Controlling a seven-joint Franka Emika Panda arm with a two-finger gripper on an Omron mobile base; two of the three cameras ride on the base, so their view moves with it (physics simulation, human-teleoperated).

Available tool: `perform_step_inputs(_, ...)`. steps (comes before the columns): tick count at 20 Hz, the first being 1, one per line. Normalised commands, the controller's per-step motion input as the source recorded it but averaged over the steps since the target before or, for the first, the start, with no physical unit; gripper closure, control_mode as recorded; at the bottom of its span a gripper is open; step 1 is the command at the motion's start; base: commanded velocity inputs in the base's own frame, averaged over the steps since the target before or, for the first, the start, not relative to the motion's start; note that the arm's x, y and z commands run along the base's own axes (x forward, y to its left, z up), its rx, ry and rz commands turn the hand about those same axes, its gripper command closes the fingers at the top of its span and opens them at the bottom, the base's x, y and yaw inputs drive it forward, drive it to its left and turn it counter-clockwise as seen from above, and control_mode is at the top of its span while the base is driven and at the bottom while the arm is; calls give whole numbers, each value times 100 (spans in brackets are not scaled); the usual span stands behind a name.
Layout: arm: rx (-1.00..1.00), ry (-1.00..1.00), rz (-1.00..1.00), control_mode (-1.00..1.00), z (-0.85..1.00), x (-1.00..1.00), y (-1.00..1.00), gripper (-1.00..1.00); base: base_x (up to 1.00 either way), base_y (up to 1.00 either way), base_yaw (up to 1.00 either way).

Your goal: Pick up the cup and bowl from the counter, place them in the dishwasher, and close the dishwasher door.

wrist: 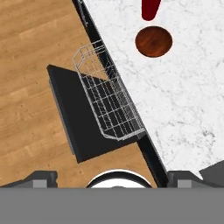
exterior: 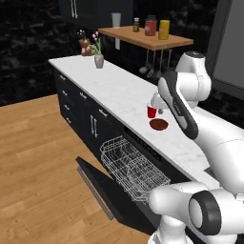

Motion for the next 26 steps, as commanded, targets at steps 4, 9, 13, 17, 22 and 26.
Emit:
perform_step_inputs(4,1,1,7,-100,-6,7,-13,-100,9,-16,9)
perform_step_inputs(9,0,0,4,-100,0,-4,-8,-100,0,0,0)
perform_step_inputs(13,-10,0,0,-100,-12,40,16,-100,0,0,0)
perform_step_inputs(17,-14,2,-2,-100,-37,99,23,-100,0,0,0)
perform_step_inputs(22,-12,1,-4,-100,-51,100,2,-100,0,0,0)
perform_step_inputs(26,-15,0,-7,-100,-58,94,0,-100,0,0,0)
